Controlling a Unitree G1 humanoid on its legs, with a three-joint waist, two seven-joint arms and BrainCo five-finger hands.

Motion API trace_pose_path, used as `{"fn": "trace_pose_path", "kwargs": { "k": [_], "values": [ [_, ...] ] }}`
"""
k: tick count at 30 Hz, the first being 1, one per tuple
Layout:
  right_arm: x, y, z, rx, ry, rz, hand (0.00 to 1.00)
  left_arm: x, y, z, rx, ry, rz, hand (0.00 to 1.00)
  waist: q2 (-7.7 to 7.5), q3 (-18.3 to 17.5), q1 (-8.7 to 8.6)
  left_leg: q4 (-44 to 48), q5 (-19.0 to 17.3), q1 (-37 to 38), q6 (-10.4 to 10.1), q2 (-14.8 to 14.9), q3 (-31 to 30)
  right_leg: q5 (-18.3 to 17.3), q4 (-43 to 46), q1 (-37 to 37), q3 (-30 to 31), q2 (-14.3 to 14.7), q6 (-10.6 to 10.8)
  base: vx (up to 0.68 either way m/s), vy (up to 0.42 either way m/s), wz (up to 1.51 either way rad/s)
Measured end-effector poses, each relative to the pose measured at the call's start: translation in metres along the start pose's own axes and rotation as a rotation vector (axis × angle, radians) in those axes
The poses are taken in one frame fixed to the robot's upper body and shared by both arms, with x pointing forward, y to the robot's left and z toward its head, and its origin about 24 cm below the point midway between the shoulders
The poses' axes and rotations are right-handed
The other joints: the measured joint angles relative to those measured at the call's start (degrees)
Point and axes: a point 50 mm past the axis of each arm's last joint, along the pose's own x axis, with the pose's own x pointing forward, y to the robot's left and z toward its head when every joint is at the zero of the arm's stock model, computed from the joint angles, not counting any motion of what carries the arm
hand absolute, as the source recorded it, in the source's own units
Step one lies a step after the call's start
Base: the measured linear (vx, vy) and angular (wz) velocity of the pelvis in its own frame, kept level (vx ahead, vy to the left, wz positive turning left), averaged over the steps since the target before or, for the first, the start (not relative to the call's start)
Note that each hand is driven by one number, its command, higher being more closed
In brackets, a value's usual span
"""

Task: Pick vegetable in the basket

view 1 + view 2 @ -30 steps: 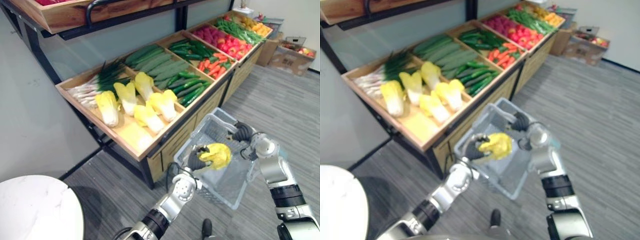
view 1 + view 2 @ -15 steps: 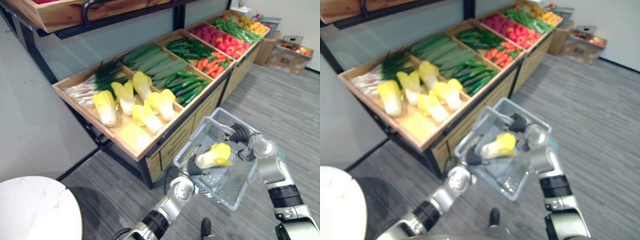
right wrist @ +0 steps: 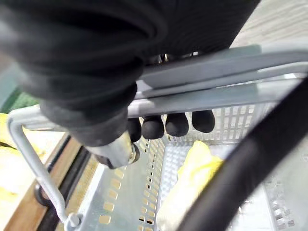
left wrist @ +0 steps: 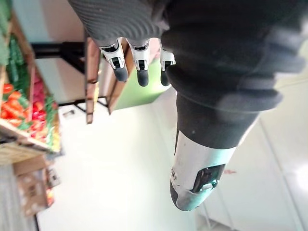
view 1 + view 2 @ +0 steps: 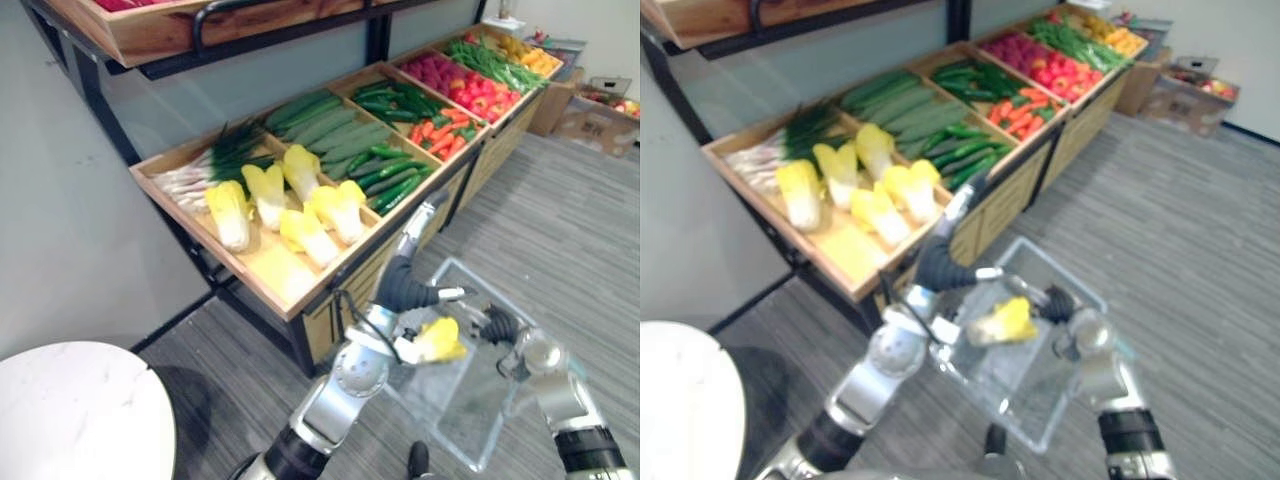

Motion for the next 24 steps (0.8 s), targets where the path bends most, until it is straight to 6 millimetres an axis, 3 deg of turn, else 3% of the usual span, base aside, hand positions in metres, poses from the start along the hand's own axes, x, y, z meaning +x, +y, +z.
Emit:
{"fn": "trace_pose_path", "kwargs": {
  "k": [4,8,11,13,15,18,21,24],
  "values": [
    [-0.010,0.022,-0.036,0.010,0.093,-0.021,1.00,-0.017,0.040,0.006,0.088,-0.006,0.149,0.00,1.06,-0.3,0.03,0.0,0.1,-0.1,0.2,0.0,-1.5,-0.3,0.0,0.9,-1.3,-0.3,0.2,-0.05,-0.005,0.16],
    [-0.023,0.030,-0.064,0.097,0.168,-0.139,1.00,-0.038,0.075,0.004,0.185,0.050,0.344,0.00,1.91,-0.5,0.06,-0.3,-0.1,-0.4,0.0,0.0,-3.1,-1.5,0.0,1.8,-2.8,-0.5,0.5,-0.07,-0.010,0.17],
    [-0.030,0.036,-0.082,0.160,0.231,-0.236,1.00,-0.073,0.111,-0.012,0.348,0.201,0.556,0.00,2.56,-1.0,0.14,-0.3,0.1,-0.9,0.1,0.2,-3.9,-1.5,0.0,1.9,-3.6,-0.4,0.4,-0.03,-0.009,0.14],
    [-0.037,0.039,-0.104,0.197,0.310,-0.303,1.00,-0.108,0.136,-0.037,0.486,0.388,0.698,0.00,3.04,-1.3,0.93,-0.3,0.7,-1.0,0.3,0.2,-4.6,-1.6,0.0,2.1,-4.2,-0.5,0.4,-0.02,-0.004,0.16],
    [-0.041,0.040,-0.117,0.224,0.363,-0.345,1.00,-0.136,0.148,-0.057,0.549,0.548,0.785,0.00,3.15,-1.3,1.57,-0.3,0.7,-1.0,0.3,0.2,-4.9,-1.6,0.0,2.6,-4.5,-0.5,0.3,-0.02,-0.001,0.11],
    [-0.049,0.050,-0.136,0.277,0.448,-0.407,1.00,-0.208,0.161,-0.091,0.686,0.921,0.929,0.00,2.42,-1.4,1.58,-0.3,0.6,-0.8,0.2,0.1,-6.2,-2.0,0.0,3.9,-6.0,-0.7,0.1,-0.02,0.006,0.22],
    [-0.053,0.062,-0.143,0.321,0.485,-0.448,1.00,-0.258,0.170,-0.094,0.769,1.128,1.072,0.00,1.27,-1.4,1.90,-0.3,0.3,-0.9,0.3,0.1,-6.2,-2.2,-0.1,3.9,-6.2,-0.8,-0.3,-0.01,0.004,0.02],
    [-0.059,0.072,-0.149,0.365,0.514,-0.484,1.00,-0.293,0.168,-0.094,0.797,1.286,1.150,0.00,0.59,-1.8,2.55,-0.3,0.1,-0.5,0.3,0.0,-6.1,-2.3,-0.1,4.3,-6.2,-0.8,-0.3,0.00,0.000,0.00]
  ]
}}
